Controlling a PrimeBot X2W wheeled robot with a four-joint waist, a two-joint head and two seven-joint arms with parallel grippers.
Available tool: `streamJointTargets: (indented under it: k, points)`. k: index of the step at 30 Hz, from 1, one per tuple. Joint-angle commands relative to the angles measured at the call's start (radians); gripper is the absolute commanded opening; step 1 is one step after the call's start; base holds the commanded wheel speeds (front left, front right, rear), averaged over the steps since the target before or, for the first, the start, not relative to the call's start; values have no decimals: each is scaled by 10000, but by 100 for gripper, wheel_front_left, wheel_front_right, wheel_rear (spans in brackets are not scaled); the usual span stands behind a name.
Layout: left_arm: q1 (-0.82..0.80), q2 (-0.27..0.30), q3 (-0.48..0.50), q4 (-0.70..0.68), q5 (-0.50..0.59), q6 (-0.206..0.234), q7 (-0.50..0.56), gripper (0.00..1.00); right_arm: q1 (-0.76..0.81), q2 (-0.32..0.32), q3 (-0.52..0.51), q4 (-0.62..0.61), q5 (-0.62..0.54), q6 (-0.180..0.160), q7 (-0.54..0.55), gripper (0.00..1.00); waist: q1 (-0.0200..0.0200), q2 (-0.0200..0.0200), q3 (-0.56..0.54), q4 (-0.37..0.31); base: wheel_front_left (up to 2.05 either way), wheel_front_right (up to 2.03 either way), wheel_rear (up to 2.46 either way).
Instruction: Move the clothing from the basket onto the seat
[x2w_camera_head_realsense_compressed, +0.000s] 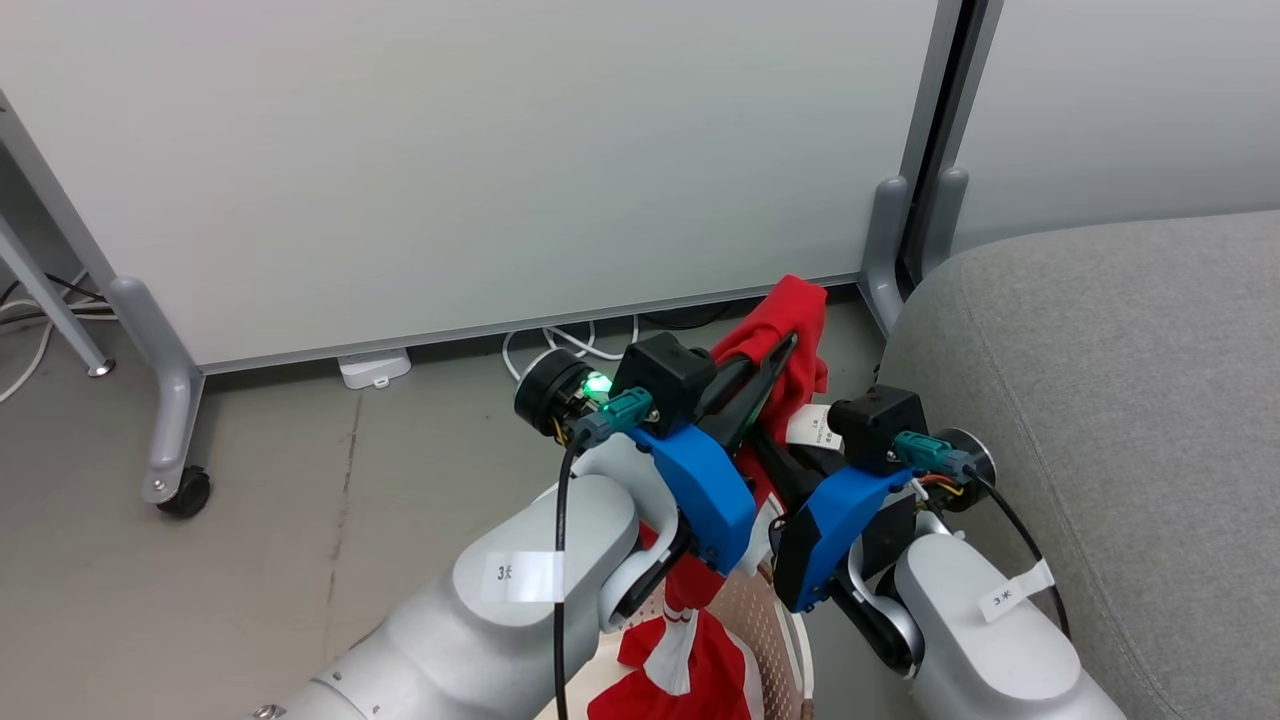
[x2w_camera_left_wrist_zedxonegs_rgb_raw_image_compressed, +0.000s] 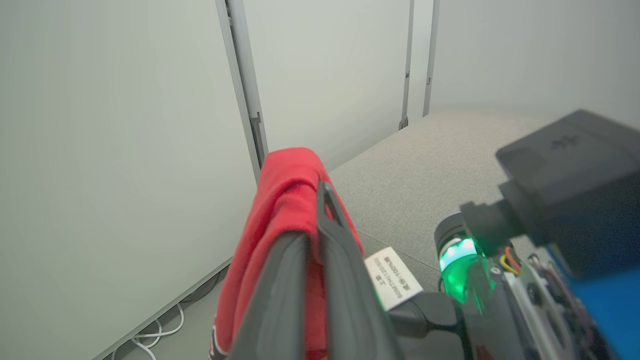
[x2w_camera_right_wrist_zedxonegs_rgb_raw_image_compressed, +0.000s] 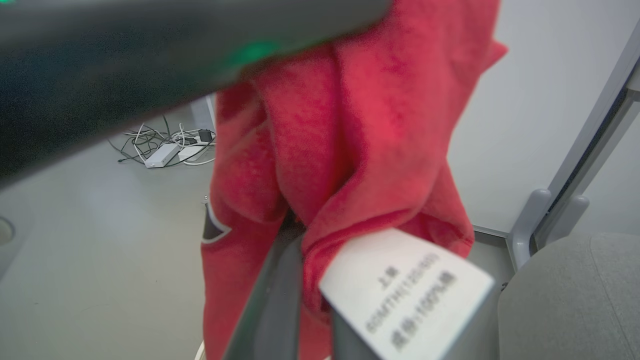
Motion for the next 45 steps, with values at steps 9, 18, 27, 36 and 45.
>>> streamJointTargets:
  k: [9,18,27,36,45]
  points:
    - [17,-1,-119,68,-49,46,-61,100,-97,-35,20,-26,2,5,-100,0,-1,0,8,-15,0,0,0]
    - [459,199,154,-127,271,15,-62,100,-127,-35,-186,-74,-103,5,-174,0,-1,0,62,-24,0,0,0]
    - [1802,1027,1264,-1422,1189,148,-52,100,-110,-35,-437,-199,-292,5,-192,0,-1,0,151,-50,0,0,0]
    - [3971,1779,3357,-3174,2447,304,-53,100,-7,-35,-578,-392,-396,5,-156,0,-1,0,233,-129,0,0,0]
    - [5735,1896,5189,-4182,3681,135,-53,100,146,-35,-724,-702,-499,5,-33,0,-1,0,309,-224,0,0,0]
